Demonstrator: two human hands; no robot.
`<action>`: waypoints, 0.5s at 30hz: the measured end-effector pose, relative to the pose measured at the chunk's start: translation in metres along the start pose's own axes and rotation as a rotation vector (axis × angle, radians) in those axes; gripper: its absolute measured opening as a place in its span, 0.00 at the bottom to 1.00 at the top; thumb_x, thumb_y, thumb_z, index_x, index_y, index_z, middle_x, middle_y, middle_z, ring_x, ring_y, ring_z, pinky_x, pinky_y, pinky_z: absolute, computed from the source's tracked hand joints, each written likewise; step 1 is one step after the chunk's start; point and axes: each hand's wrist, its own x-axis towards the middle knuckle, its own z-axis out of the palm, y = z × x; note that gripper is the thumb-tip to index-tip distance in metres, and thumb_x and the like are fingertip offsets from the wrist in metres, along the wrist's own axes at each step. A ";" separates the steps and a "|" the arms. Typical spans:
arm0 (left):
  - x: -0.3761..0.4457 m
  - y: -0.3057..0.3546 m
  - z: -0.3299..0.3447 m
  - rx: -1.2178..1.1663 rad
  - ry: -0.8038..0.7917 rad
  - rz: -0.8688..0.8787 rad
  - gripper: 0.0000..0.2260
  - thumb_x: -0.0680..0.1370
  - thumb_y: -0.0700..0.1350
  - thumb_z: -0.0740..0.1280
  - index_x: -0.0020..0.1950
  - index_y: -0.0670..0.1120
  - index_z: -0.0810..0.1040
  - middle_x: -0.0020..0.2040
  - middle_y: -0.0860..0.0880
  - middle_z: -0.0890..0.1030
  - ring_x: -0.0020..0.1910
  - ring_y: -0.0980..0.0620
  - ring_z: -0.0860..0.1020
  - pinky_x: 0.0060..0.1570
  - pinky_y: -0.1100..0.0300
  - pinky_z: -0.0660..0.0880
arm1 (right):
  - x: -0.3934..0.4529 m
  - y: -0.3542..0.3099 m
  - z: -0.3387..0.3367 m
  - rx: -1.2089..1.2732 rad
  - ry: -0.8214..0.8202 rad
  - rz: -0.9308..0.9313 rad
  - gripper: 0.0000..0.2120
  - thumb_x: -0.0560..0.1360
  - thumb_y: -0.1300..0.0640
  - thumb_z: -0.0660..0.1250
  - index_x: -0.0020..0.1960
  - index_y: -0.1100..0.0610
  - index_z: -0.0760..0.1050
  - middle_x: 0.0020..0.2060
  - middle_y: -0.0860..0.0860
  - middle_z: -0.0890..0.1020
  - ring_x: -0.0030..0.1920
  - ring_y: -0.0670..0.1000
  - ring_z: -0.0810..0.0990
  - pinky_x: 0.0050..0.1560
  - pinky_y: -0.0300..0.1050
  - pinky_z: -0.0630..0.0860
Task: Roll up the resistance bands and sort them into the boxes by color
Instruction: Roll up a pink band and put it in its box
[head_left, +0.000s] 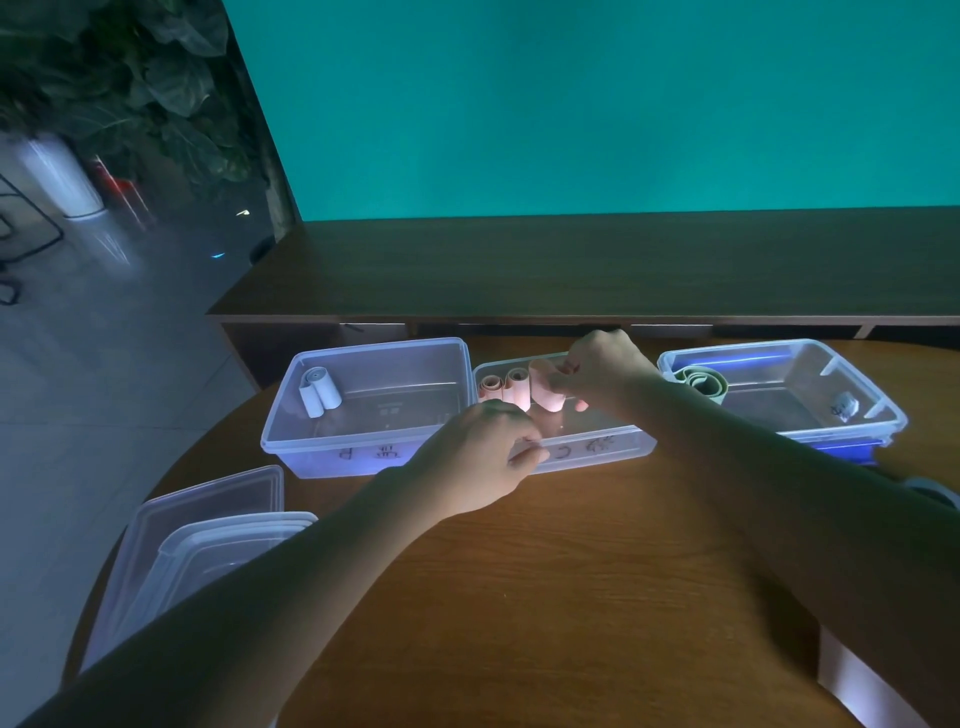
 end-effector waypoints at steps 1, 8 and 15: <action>0.000 0.000 0.000 -0.001 0.001 0.002 0.09 0.80 0.50 0.68 0.52 0.47 0.85 0.48 0.52 0.84 0.46 0.56 0.79 0.49 0.59 0.77 | 0.000 -0.001 0.001 0.002 0.008 -0.002 0.28 0.77 0.34 0.64 0.37 0.58 0.81 0.25 0.48 0.82 0.30 0.48 0.79 0.31 0.41 0.76; -0.001 0.001 0.000 -0.006 0.016 0.010 0.09 0.81 0.50 0.68 0.54 0.47 0.85 0.49 0.52 0.85 0.48 0.57 0.79 0.49 0.64 0.73 | -0.003 -0.008 0.006 -0.010 0.090 -0.001 0.28 0.79 0.38 0.64 0.31 0.60 0.77 0.29 0.53 0.84 0.27 0.49 0.77 0.32 0.42 0.79; -0.001 0.000 0.001 0.000 0.007 0.008 0.09 0.80 0.50 0.68 0.54 0.47 0.85 0.49 0.52 0.85 0.48 0.56 0.80 0.51 0.60 0.78 | 0.001 -0.006 0.006 0.020 0.034 -0.068 0.27 0.78 0.37 0.65 0.40 0.60 0.83 0.34 0.54 0.85 0.39 0.55 0.86 0.44 0.49 0.84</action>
